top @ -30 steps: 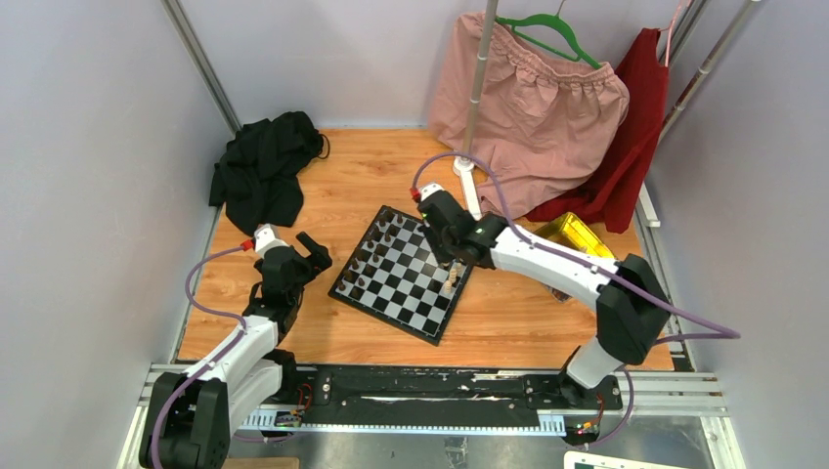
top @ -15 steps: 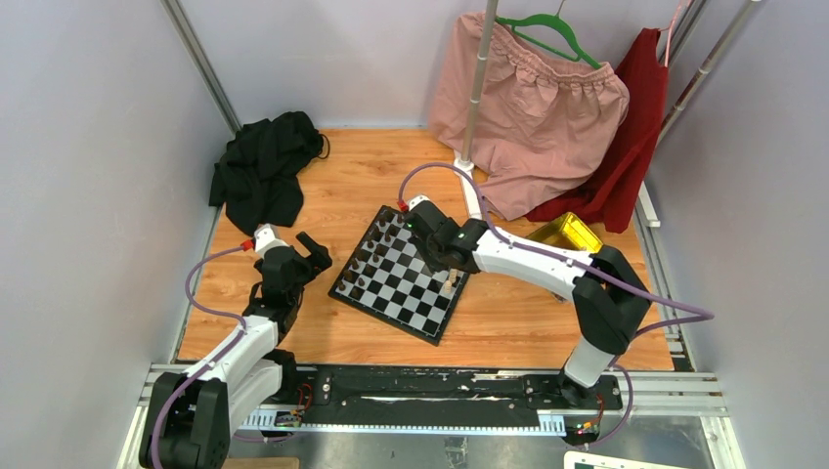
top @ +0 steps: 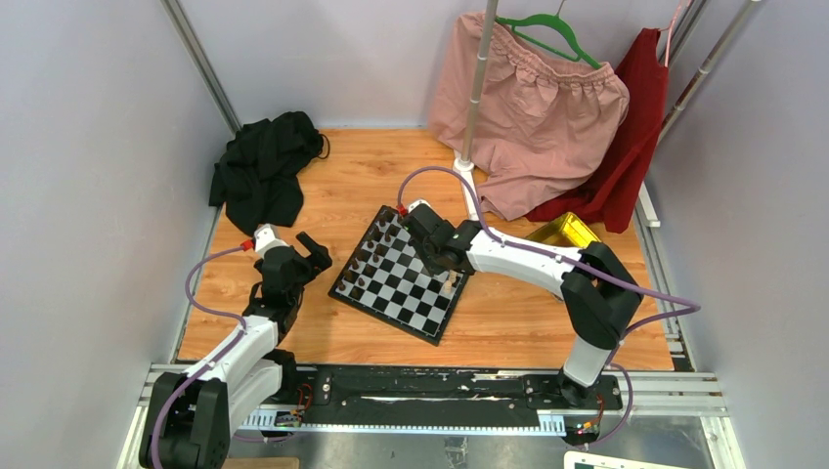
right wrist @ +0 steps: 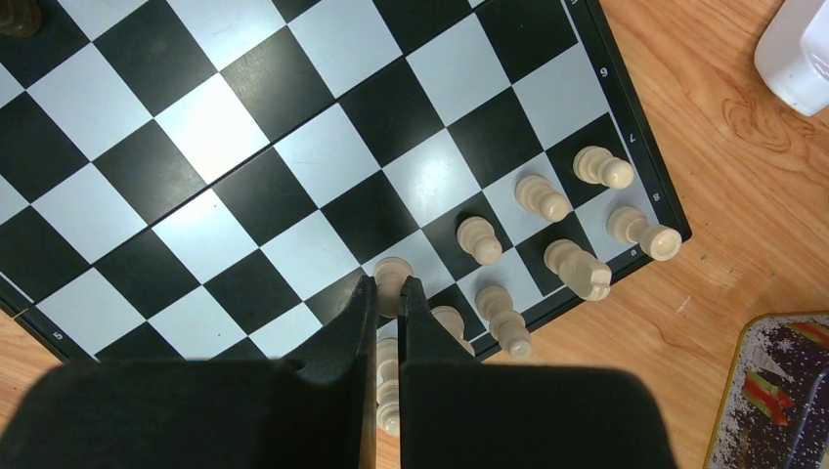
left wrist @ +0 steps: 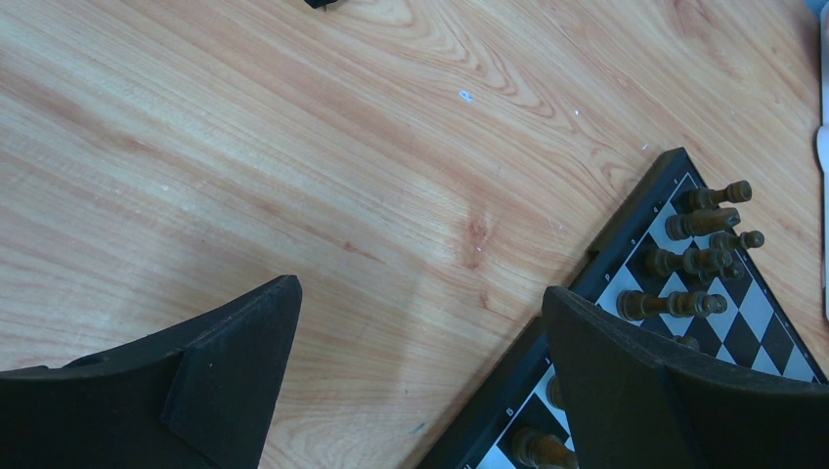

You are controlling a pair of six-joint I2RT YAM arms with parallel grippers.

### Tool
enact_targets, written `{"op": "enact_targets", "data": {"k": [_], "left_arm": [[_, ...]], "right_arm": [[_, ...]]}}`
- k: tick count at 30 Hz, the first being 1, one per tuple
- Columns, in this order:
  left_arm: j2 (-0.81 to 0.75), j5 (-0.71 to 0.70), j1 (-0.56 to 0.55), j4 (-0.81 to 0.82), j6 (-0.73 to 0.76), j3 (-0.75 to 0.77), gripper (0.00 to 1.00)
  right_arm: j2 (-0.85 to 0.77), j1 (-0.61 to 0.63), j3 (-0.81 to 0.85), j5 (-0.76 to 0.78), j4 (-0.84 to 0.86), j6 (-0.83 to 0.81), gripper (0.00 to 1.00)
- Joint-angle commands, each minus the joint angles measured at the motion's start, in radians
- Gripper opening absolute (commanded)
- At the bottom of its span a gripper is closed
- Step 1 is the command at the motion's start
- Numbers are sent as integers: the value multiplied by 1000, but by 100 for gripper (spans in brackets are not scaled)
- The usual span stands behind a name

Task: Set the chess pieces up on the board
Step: Place the chess piece on the chessboard.

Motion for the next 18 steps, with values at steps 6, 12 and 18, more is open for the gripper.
{"op": "enact_targets", "data": {"k": [6,12,18], "left_arm": [[1,-5,5,36,9,-8,100],[1,-5,6,37,9,-9,100],[0,-5,5,36,11,-9,100]], "right_arm": [[15,-37,-35,3,-4,27,0],[18,-50,-52,-14,10,30,0],[31,-53,-57,-31,19,32,0]]}}
